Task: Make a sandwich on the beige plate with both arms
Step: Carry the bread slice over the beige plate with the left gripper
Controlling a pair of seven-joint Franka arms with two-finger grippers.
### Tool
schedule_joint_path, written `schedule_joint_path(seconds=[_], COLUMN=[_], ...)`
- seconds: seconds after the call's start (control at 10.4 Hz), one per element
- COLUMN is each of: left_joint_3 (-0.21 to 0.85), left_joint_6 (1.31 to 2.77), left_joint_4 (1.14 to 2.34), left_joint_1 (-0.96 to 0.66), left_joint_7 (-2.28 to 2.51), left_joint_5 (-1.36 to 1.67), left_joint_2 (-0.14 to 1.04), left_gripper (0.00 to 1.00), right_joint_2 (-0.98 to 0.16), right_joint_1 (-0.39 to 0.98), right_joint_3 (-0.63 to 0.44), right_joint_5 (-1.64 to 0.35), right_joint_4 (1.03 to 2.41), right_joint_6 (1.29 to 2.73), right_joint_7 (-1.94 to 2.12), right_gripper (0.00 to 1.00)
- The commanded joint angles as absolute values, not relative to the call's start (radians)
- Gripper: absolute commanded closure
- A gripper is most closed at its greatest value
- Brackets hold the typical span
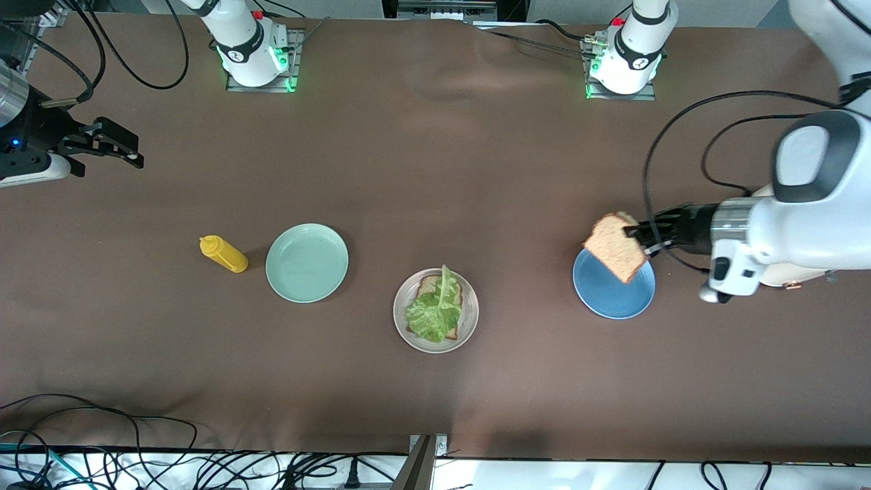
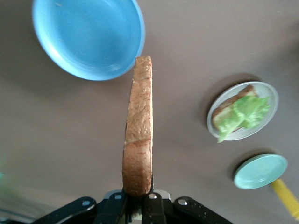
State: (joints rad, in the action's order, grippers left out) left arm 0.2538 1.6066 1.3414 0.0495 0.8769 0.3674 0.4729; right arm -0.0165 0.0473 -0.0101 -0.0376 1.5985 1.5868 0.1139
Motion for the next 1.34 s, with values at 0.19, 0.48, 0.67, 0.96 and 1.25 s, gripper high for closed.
schedule_joint_path(seconds=[0.19,0.48,0.67,0.96,1.25], left_joint_3=[0.241,0.238,0.239,0.242,0.241], left_joint_6=[1.987,2.208,2.302,2.388,2.526], left_joint_4=[1.350,1.348,1.350,1.351,1.358], left_joint_1=[-0.148,-0.262,-0.310,-0.357,-0.406], left_joint_7=[1.099,1.137,1.123,1.108,1.121], left_joint_5=[0.407,0.402,0.399,0.402,0.403], left_joint_2=[0.540,0.609,0.643,0.673,0.722], left_gripper=[1.00,1.00,1.00,1.00,1.00], right_joint_2=[-0.025,-0.021,-0.021,-0.021,-0.018], right_joint_1=[0.035,0.034,0.034,0.034,0.035], right_joint_3=[0.002,-0.015,-0.017,-0.023,-0.034], right_joint_5=[-0.020,-0.021,-0.020,-0.020,-0.021], right_joint_4=[1.569,1.568,1.568,1.568,1.568], right_joint_6=[1.555,1.555,1.555,1.555,1.555], right_joint_7=[0.112,0.114,0.114,0.114,0.114], right_gripper=[0.00,0.00,0.00,0.00,0.00])
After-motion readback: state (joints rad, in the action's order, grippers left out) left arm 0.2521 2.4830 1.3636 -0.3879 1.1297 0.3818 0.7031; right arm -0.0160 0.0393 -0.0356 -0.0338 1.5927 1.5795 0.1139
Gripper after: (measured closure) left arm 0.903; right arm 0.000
